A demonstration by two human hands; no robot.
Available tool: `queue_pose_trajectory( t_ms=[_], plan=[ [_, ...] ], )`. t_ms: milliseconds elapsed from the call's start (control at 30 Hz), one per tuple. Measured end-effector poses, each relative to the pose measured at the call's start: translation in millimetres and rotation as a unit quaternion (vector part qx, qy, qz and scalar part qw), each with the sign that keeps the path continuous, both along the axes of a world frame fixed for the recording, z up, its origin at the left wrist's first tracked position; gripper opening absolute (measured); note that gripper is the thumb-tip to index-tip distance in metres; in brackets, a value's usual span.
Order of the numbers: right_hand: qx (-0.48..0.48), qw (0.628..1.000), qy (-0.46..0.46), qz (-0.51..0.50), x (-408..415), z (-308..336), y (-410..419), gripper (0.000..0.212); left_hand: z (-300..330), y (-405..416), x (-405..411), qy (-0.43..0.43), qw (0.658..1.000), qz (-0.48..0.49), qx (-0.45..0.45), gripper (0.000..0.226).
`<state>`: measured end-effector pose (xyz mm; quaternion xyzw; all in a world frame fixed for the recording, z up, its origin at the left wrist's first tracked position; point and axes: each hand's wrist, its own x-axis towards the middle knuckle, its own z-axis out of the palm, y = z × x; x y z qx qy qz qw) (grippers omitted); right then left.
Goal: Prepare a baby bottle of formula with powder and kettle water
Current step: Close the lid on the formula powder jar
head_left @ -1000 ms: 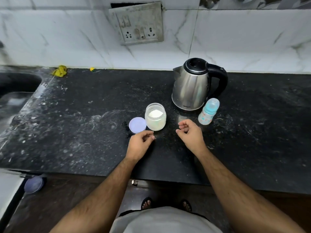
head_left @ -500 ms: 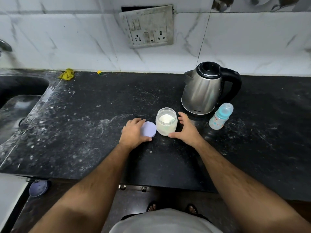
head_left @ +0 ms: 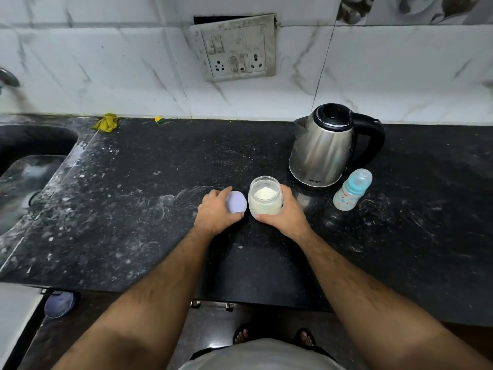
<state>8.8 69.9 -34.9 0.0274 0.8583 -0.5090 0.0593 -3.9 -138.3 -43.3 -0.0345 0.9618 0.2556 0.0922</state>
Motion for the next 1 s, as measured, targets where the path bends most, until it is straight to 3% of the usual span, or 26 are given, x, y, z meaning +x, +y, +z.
queue_pose_trajectory(
  t_ms=[67,267,367,467,700,1000],
  plan=[
    [-0.008,1.000,0.000,0.003,1,4,2,0.062,4,0,-1,0.012,0.994,0.048,0.101,0.088],
    [-0.031,0.999,-0.021,0.008,7,6,18,0.081,33,17,-7,0.031,0.917,0.118,0.379,0.070],
    [-0.043,0.999,-0.008,0.003,12,5,27,0.084,43,32,-10,0.027,0.876,0.145,0.459,0.056],
    [-0.065,0.998,-0.015,0.008,18,7,34,0.085,50,45,-14,0.019,0.844,0.137,0.519,0.063],
    [-0.118,0.993,-0.025,0.022,25,14,39,0.083,63,69,-10,-0.005,0.813,0.093,0.575,0.087],
    [-0.165,0.984,-0.043,0.056,25,28,40,0.083,69,81,0,-0.027,0.816,0.042,0.576,0.069]
  ],
)
